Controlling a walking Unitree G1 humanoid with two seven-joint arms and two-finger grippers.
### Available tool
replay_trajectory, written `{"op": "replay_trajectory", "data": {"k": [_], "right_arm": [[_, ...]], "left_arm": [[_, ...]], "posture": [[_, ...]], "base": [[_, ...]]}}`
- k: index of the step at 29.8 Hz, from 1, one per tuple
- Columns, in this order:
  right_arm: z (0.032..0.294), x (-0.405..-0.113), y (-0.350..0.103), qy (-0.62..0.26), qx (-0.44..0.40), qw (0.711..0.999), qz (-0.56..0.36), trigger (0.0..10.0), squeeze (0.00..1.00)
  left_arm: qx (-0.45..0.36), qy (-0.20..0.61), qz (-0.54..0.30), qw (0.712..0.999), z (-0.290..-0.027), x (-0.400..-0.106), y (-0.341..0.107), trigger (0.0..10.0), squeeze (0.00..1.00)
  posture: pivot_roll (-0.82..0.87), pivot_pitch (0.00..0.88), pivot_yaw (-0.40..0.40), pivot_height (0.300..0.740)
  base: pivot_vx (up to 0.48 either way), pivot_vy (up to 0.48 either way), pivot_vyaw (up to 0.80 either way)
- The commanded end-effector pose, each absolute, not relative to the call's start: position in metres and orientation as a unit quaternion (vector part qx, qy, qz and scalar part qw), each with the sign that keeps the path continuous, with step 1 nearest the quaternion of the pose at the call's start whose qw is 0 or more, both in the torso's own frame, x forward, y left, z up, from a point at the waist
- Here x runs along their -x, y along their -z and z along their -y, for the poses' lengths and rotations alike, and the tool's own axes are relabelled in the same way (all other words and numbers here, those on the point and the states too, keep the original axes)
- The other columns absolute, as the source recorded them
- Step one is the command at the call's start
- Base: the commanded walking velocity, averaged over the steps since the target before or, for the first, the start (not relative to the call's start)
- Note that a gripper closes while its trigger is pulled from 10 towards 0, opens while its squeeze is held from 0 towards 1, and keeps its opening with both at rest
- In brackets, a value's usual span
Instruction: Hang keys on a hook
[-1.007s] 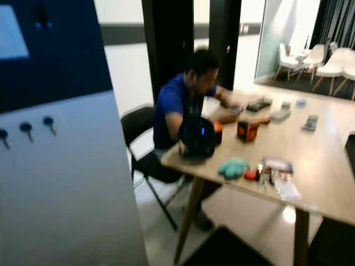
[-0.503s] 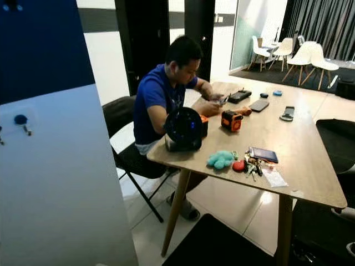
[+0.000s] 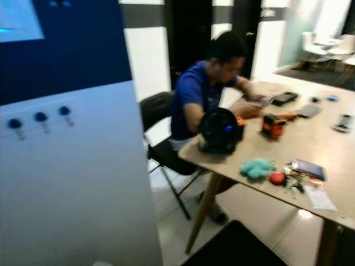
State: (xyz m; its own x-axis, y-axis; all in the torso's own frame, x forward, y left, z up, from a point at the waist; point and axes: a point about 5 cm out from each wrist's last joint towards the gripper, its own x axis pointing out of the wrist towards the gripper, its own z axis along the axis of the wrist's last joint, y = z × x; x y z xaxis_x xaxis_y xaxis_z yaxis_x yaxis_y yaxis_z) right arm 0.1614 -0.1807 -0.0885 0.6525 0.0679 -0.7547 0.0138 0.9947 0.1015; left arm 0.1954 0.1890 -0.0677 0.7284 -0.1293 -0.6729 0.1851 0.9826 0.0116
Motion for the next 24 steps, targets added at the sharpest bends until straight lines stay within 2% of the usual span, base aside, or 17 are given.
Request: {"op": "replay_trajectory", "data": {"k": [1, 19, 24], "right_arm": [[0.1782, -0.1569, 0.0906, -0.017, -0.053, 0.905, -0.422, 10.0, 0.0], [0.1783, -0.1565, 0.091, -0.017, -0.053, 0.904, -0.424, 10.0, 0.0], [0.1783, -0.1573, 0.0907, -0.016, -0.052, 0.905, -0.423, 10.0, 0.0]], "left_arm": [[-0.041, 0.077, -0.358, 0.93, -0.1942, -0.1954, 0.0669, 10.0, 0.0], [-0.032, 0.081, -0.374, 0.923, -0.1927, -0.1936, 0.0695, 10.0, 0.0], [-0.054, 0.081, -0.38, 0.92, -0.1951, -0.1924, 0.0704, 10.0, 0.0]], "posture": [[0.08, 0.01, 0.013, 0.74], [0.08, 0.009, 0.012, 0.74], [0.08, 0.007, 0.013, 0.74]], "base": [[0.0, 0.0, 0.8], [0.0, 0.0, 0.8], [0.0, 0.0, 0.8]]}}
